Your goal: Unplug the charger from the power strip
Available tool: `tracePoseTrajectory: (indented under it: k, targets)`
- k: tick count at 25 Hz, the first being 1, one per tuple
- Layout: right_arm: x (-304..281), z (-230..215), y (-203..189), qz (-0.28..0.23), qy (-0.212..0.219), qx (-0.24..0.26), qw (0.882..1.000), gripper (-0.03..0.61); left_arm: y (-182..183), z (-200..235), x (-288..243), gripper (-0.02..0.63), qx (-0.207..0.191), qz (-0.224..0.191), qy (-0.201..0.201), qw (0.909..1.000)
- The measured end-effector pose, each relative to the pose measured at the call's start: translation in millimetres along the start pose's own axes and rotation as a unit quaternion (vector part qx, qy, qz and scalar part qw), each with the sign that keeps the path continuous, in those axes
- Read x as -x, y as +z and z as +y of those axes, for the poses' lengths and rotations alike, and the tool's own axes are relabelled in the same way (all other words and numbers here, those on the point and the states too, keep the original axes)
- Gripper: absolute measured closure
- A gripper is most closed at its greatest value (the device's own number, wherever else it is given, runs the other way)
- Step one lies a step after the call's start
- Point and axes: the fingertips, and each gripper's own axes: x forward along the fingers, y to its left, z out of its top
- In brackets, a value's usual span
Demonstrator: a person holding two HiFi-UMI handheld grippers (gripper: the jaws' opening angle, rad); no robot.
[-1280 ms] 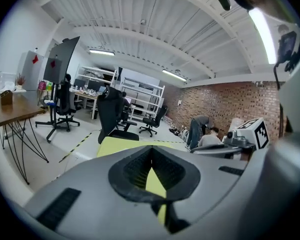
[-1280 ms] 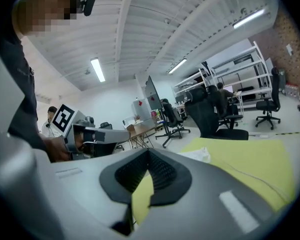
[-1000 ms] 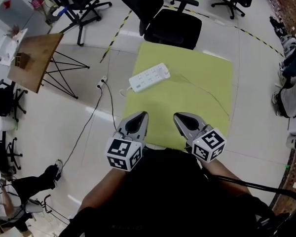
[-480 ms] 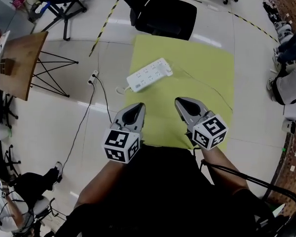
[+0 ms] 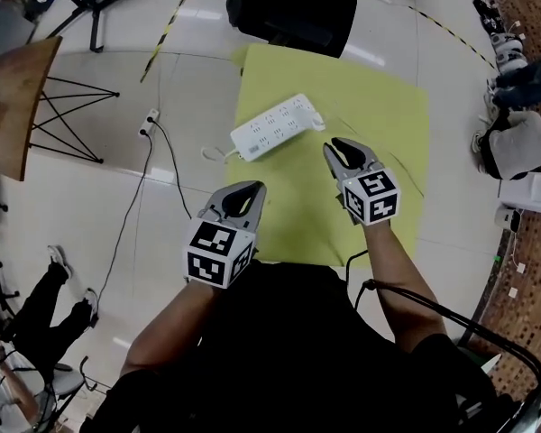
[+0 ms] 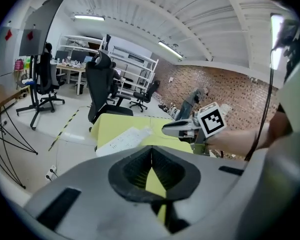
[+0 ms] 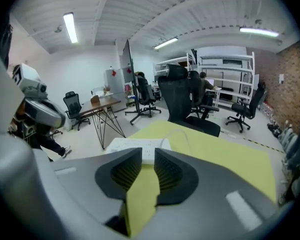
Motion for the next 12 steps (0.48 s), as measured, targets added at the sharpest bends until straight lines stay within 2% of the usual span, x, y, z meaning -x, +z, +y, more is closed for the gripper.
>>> tracePoseTrajectory:
  k: [3, 6, 12]
  targets:
    - [-21.2, -12.8, -12.0, 0.03, -0.015, -0.011, 0.999, 0.451, -5.7, 2.3, -2.0, 0.606, -0.001, 0.008, -0.011, 0.9999]
    - [-37.0, -17.6, -19.3, 0.053, -0.022, 0.0, 0.998, 0.41, -9.3, 6.1, -2.6, 0.607, 0.004, 0.014, -0.017, 0.9998]
    - [-60.4, -26.6, -13.6, 0.059, -0.031, 0.019, 0.998, 0.37, -7.0, 21.9, 1.3, 0.606, 0.018, 0.005, -0.001, 0.9998]
